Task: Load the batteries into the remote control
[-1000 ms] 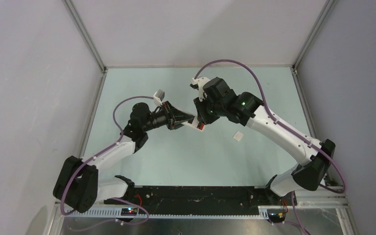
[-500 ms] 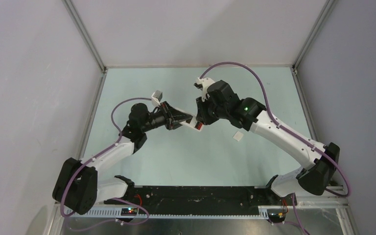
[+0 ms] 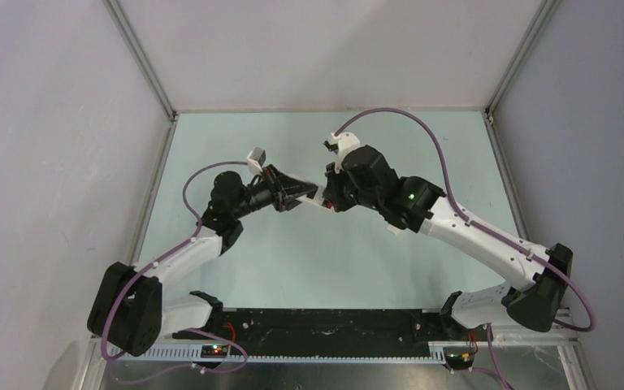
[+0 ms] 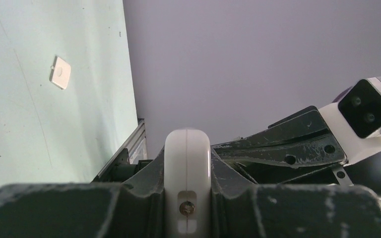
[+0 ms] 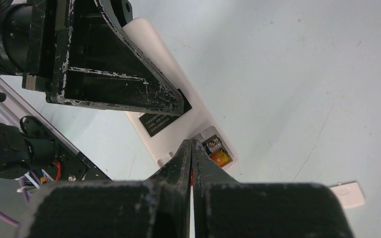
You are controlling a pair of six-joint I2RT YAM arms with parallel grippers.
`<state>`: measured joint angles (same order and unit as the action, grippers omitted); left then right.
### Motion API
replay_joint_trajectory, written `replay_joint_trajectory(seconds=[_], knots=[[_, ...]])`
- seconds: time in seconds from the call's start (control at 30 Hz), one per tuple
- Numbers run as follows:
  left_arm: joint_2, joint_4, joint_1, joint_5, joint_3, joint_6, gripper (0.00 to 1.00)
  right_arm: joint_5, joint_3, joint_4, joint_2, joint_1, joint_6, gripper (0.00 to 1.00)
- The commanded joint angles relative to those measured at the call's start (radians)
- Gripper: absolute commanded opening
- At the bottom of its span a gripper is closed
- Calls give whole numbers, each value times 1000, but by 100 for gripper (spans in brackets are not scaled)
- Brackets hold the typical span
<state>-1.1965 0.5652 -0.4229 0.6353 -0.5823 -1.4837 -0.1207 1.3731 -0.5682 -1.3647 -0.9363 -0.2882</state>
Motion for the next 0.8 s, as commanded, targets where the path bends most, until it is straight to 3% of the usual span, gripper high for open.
replay_joint_trajectory(seconds=[0.0,0.13,0.2,0.3,0.53,0.67,0.77], knots=[[66,208,4,-5,-37,16,0,45,-34,20,40,-16,-73,2],[82,164,4,23,-17,154,0,123,-29,79,102,36,-144,13],[94,134,3,35,-4,234,0,150,-29,95,141,50,-178,27],[119,106,3,45,11,333,0,128,-30,83,209,56,-232,37],[169,-38,6,47,0,526,0,-127,-102,-65,328,89,-365,56],[187,-93,6,36,-7,553,0,-301,-225,-245,335,184,-486,64],[191,-105,7,35,-1,552,0,-309,-328,-280,337,282,-532,56]])
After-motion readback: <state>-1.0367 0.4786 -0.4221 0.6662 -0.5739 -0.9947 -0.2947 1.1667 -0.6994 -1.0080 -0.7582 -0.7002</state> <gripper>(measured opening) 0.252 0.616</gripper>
